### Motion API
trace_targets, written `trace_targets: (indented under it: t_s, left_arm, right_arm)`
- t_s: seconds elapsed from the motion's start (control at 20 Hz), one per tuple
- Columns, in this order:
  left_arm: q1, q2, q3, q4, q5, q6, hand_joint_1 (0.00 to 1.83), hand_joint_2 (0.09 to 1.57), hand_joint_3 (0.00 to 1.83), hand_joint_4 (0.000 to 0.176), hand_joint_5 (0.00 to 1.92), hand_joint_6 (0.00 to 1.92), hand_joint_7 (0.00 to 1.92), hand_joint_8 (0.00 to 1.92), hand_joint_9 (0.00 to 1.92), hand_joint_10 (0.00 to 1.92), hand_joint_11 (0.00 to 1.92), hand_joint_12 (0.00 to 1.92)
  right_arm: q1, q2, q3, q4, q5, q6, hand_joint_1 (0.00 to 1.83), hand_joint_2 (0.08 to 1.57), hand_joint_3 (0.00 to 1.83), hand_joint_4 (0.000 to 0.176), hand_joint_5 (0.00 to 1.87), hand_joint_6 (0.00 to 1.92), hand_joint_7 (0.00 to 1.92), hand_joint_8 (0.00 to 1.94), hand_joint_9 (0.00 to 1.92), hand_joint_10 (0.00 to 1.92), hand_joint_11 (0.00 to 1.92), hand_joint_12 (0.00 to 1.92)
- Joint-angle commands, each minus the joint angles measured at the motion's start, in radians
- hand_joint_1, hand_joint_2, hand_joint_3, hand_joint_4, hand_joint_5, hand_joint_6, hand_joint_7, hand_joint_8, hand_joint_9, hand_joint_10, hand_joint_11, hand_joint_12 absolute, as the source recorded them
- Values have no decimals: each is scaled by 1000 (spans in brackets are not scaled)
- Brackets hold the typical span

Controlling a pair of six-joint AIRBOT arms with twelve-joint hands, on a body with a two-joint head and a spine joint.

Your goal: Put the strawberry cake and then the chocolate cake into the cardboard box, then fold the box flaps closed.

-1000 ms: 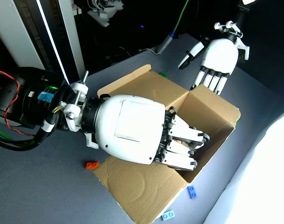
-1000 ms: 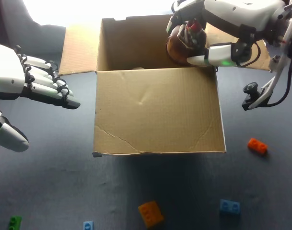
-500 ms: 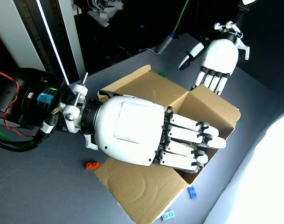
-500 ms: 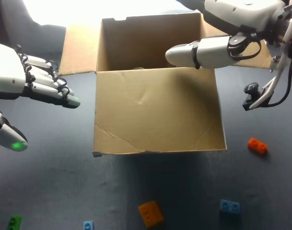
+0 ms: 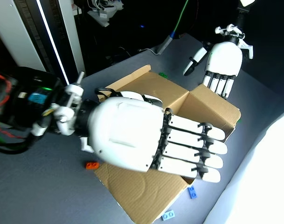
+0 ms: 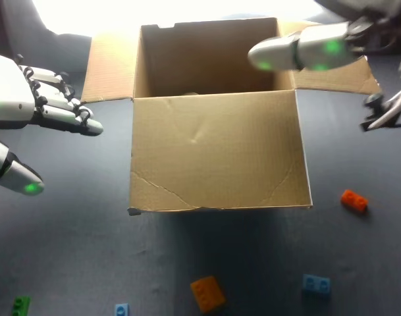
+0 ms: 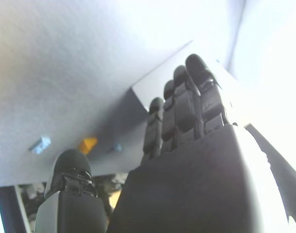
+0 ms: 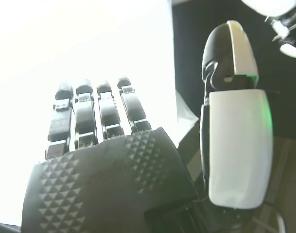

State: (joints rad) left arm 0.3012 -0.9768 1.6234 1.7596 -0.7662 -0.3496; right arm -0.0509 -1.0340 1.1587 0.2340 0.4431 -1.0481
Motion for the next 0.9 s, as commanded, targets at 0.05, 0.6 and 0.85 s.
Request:
trace_targets:
  t_s: [0.05, 0.6, 0.85]
  left_arm:
    - [-5, 5, 0, -91, 50, 18, 181, 1118, 0, 61, 129, 8, 177, 5, 214, 5, 0, 760]
    - [-91, 0, 18, -156, 73, 17, 73, 1211, 11, 47, 386, 41, 436, 22, 388, 34, 0, 1195]
    - [-181, 1, 38, -155, 13, -17, 73, 1211, 0, 57, 367, 12, 426, 3, 397, 24, 0, 1235]
  right_arm:
    - [14, 44, -14, -5, 134, 8, 383, 961, 0, 2, 0, 0, 0, 0, 5, 2, 6, 22]
    - [-174, 297, -122, 30, 85, -13, 46, 1182, 6, 0, 388, 38, 444, 20, 420, 48, 0, 1079]
    - [-293, 330, -141, 30, 111, -14, 71, 1176, 0, 0, 301, 0, 385, 0, 402, 9, 0, 1084]
